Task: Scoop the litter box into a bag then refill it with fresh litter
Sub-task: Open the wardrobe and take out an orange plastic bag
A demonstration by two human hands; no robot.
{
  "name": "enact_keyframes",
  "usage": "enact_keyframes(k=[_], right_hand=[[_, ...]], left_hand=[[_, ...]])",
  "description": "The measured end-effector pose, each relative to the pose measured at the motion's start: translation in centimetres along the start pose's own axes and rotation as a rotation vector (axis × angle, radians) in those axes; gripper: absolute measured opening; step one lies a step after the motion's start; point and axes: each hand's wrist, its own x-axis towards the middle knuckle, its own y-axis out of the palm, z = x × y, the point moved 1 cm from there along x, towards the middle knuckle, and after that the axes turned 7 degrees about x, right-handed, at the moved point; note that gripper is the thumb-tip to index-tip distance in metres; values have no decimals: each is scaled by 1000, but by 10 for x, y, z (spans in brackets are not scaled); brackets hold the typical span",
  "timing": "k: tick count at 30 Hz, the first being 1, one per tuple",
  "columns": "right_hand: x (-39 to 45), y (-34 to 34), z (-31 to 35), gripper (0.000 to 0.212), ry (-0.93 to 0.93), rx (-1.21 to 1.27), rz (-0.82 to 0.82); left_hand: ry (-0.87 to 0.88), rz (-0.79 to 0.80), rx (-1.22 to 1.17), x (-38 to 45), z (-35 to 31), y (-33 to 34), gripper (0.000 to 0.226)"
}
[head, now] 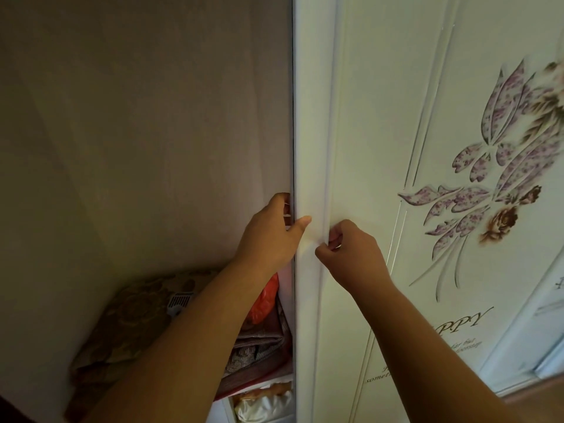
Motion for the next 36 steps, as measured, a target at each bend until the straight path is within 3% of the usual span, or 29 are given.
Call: enact_keyframes(k=[22, 28, 32, 36], right_hand=[[-2, -3, -10, 13, -100, -18, 56], [-16, 3, -13, 32, -200, 37, -43], [-34, 6, -6, 38, -357, 273, -143], [-43, 31, 6, 23, -538, 266, 105]], left_hand=[[-30, -62, -86, -8, -2, 4, 52], [-9, -8, -91, -14, 7, 7, 58], [-15, 6, -107, -23, 31, 6, 45], [-96, -58, -167, -39, 71, 6, 34]])
